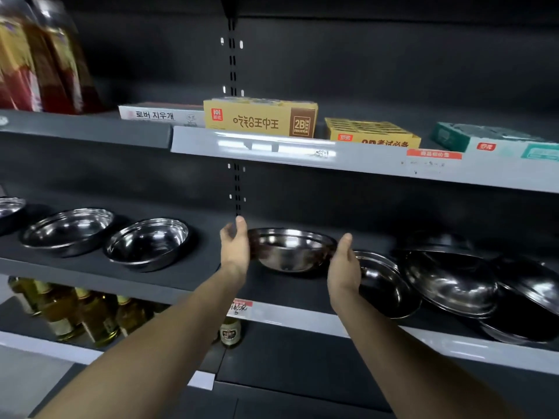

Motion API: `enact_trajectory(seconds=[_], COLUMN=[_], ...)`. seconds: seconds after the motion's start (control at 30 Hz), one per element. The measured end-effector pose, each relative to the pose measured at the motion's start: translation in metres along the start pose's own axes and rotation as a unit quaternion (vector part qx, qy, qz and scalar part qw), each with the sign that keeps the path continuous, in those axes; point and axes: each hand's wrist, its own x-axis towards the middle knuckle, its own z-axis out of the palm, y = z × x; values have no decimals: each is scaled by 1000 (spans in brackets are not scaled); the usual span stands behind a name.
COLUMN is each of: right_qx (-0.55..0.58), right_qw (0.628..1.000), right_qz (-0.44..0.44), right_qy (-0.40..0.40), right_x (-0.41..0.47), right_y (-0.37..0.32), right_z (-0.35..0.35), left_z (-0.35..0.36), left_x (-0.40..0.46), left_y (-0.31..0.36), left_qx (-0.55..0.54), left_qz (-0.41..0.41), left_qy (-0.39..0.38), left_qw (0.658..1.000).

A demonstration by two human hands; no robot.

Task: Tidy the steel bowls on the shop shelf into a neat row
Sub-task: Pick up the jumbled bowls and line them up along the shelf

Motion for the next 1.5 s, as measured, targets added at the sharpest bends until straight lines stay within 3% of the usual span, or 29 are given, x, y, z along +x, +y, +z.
enact_trajectory(seconds=[0.1,0.3,0.47,0.53,0.6,0.7,0.83,0.97,1.3,1.5], right_qx=[-43,-2,-18,-27,-33,-34,-48,-53,-90,-143], right_qw=[999,995,993,991,990,988,986,982,980,984], right_qz=[4,82,101,112,120,132,135,145,139,69], right_qy=[-11,-58,-66,-63,-59,-66,-91,-104,-110,-82], right_x=[-2,-4,1,0,0,0,-2,-6,-7,1], right_y=[1,1,7,11,15,20,25,32,39,22], right_z=[12,36,54,64,74,89,111,125,135,106], left_z=[-12,-39,-62,-77,-94,-115,-133,-146,-145,-106], left_x=[10,29,42,50,55,56,58,61,49,40], left_y=[-2,-2,9,18,28,35,35,37,40,45], left_qx=[16,120,291,411,543,669,732,746,736,712], left_qz=[-10,-7,67,107,146,141,111,108,109,142], left_qy=[-27,-86,-96,-73,-61,-75,-89,-90,-92,-110], left_qw=[999,989,949,902,825,726,666,651,662,679])
